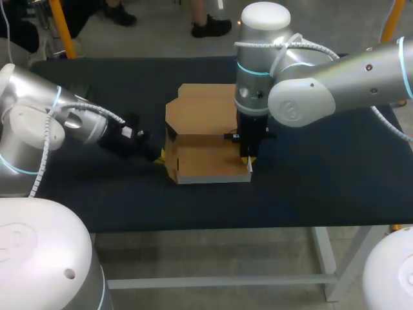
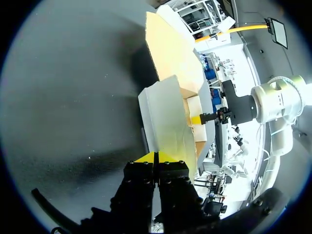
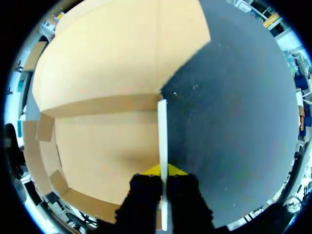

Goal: Assemble the packaging by folding the flat box into shape, placing the metal phone stand inside, and closing the box properly

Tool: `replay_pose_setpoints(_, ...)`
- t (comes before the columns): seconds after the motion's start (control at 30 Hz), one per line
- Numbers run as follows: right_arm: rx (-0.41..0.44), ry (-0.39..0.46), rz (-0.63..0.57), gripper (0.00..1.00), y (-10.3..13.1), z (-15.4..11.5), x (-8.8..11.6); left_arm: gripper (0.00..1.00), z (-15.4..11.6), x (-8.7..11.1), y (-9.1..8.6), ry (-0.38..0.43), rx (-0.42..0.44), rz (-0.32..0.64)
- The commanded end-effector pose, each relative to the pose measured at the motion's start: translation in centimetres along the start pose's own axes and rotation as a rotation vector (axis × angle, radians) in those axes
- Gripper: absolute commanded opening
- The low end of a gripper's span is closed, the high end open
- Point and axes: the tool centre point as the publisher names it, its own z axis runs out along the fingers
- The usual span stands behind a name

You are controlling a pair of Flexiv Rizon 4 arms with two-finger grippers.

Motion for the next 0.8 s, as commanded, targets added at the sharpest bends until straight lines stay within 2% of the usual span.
replay_pose_setpoints(0.03, 0.007, -0.003, -0.001, 0.00, 0.21, 0.20, 0.14, 0.00, 0.20, 0.31, -0.32, 0.010, -0.009, 0.001)
replay_pose_setpoints(0.27, 0.007, -0.003, -0.001, 0.00, 0.21, 0.20, 0.14, 0.00, 0.16, 0.86, -0.54, 0.070, -0.010, -0.002)
replay_pose_setpoints(0.57, 0.007, -0.003, -0.001, 0.00, 0.21, 0.20, 0.14, 0.00, 0.38, 1.12, -0.53, 0.086, -0.016, 0.008)
replay_pose_setpoints(0.6, 0.007, -0.003, -0.001, 0.00, 0.21, 0.20, 0.14, 0.09, 0.41, 1.02, -0.51, 0.087, -0.017, 0.007)
replay_pose_setpoints(0.7, 0.007, -0.003, -0.001, 0.00, 0.21, 0.20, 0.14, 0.16, 0.48, 0.71, -0.47, 0.094, -0.015, -0.003)
replay_pose_setpoints(0.8, 0.007, -0.003, -0.001, 0.00, 0.21, 0.20, 0.14, 0.18, 0.48, 0.52, -0.43, 0.100, -0.014, -0.009)
